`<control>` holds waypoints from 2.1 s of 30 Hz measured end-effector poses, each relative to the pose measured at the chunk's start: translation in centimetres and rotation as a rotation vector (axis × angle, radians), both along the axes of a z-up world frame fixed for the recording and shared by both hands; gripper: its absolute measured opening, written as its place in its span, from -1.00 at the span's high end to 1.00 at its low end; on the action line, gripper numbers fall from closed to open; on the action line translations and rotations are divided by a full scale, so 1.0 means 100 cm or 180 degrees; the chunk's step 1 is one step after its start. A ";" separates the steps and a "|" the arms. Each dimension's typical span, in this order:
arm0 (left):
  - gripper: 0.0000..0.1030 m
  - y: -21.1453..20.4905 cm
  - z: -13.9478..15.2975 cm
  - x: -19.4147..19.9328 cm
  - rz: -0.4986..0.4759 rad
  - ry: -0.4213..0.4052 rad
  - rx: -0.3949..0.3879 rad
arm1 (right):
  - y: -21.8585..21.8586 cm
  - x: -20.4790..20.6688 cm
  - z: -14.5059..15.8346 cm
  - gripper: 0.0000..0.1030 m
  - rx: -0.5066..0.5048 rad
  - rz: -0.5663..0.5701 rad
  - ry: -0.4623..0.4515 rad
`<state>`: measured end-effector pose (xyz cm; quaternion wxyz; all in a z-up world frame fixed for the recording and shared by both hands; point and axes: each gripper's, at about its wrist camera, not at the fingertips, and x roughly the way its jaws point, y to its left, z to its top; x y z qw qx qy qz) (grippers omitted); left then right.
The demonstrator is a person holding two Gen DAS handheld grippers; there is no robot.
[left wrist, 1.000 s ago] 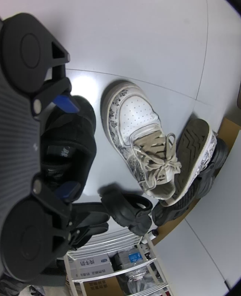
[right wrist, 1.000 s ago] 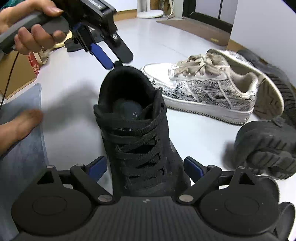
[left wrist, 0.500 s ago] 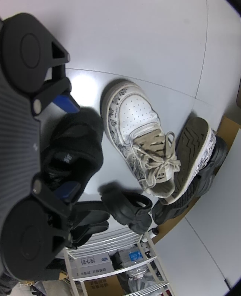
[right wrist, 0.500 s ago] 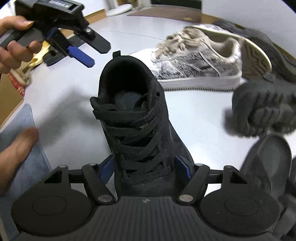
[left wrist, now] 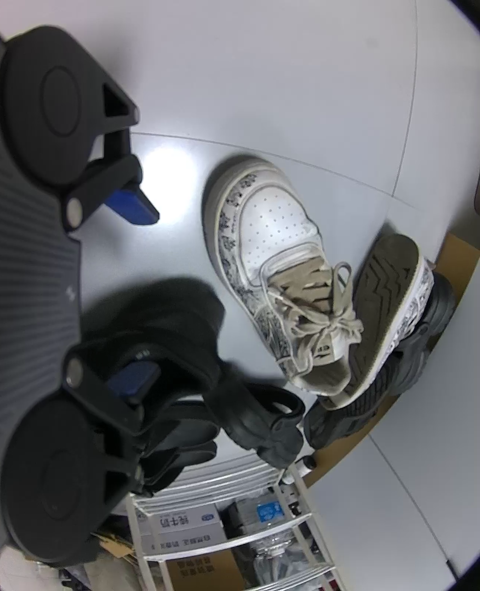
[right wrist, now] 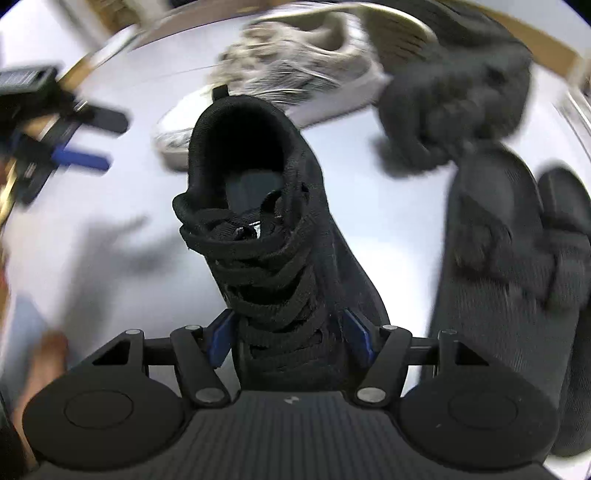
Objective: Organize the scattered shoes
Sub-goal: 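Lower the black sneaker beside the clog pair with the right gripper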
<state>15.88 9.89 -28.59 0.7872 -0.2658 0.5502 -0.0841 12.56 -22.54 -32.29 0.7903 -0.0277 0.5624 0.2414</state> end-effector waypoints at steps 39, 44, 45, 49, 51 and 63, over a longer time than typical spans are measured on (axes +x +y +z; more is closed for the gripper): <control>-0.61 0.003 0.002 -0.001 -0.0013 0.0004 0.0010 | 0.009 -0.006 -0.008 -0.52 -0.0103 -0.0310 -0.0142; -0.61 0.004 0.001 -0.001 0.0000 0.0009 0.0011 | 0.002 -0.011 -0.008 -0.51 -0.0095 -0.0466 -0.0085; -0.61 0.004 0.001 -0.001 0.0000 0.0010 0.0013 | 0.002 -0.011 -0.008 -0.51 -0.0111 -0.0508 -0.0081; -0.61 0.003 0.001 -0.001 -0.0004 0.0011 0.0018 | -0.001 -0.015 -0.009 -0.51 -0.0147 -0.0653 -0.0079; -0.61 0.002 0.001 -0.001 -0.0015 0.0009 0.0016 | -0.003 -0.015 -0.009 -0.51 -0.0144 -0.0688 -0.0078; -0.61 0.001 0.000 -0.001 -0.0024 0.0023 0.0015 | -0.009 -0.001 -0.011 -0.52 -0.0088 -0.0548 -0.0206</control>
